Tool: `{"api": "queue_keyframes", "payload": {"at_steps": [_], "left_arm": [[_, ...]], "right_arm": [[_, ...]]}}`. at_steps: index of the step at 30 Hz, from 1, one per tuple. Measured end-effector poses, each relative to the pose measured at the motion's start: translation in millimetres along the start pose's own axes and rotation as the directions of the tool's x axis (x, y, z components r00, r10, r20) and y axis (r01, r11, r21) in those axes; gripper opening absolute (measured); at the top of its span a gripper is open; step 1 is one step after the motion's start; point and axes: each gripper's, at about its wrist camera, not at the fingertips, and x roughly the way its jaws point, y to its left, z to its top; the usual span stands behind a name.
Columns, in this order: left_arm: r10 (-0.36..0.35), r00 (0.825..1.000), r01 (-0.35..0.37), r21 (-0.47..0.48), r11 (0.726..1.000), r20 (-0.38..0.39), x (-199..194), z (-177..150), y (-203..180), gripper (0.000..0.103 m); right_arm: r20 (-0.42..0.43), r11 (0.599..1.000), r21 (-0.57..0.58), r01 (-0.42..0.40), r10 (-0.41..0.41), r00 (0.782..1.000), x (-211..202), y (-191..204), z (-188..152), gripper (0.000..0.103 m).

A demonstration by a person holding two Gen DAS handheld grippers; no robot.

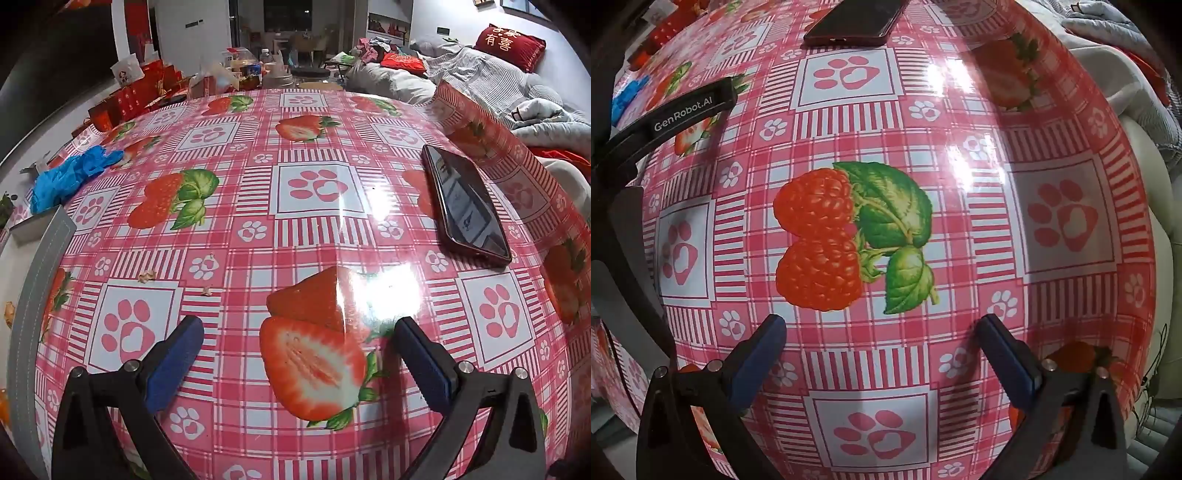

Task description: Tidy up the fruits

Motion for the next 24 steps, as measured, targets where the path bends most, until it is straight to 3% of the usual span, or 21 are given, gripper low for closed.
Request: {"api": "queue_keyframes", "payload": {"at_steps": [24], "left_arm": [[-0.002, 1.0, 0.002, -0.003, 1.0, 0.002, -0.6, -0.2, 0.4, 0.103]], "right_arm": [[-0.066, 0.997, 0.072, 0.016, -0.011, 0.998, 2.0, -2.3, 3.9, 0.103]]}}
